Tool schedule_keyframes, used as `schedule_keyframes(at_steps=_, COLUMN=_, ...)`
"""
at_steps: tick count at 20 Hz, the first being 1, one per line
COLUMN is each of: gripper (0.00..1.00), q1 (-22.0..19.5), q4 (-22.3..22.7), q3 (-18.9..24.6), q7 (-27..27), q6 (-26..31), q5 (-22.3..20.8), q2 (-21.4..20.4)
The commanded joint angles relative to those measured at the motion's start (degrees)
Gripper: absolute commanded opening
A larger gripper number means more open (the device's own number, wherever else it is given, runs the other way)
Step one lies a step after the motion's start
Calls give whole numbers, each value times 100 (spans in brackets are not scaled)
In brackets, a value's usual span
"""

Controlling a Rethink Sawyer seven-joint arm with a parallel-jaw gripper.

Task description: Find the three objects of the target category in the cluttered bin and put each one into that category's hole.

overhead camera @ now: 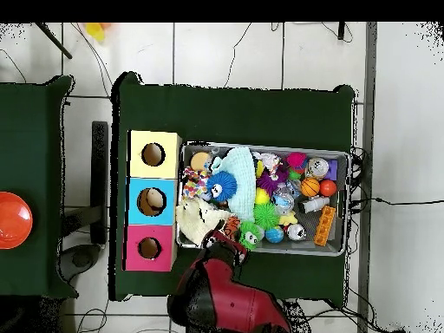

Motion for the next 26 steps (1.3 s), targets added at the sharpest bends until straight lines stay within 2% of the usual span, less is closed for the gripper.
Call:
schedule_keyframes(at_steps=1, gripper=100, q1=-119, q4=-626, q3=178, q7=320, q6=106, q5=-181, q2=217)
schedule_keyframes(at_steps=19, gripper=100, q1=-113, q4=-917, q3=221, q7=535, q6=-782, q5=-169, q2=811)
schedule_keyframes(at_steps=26, gripper=100, q1=-14, q4=-914, q3=147, q7=525, q6=-932, q5=-73, q2=786)
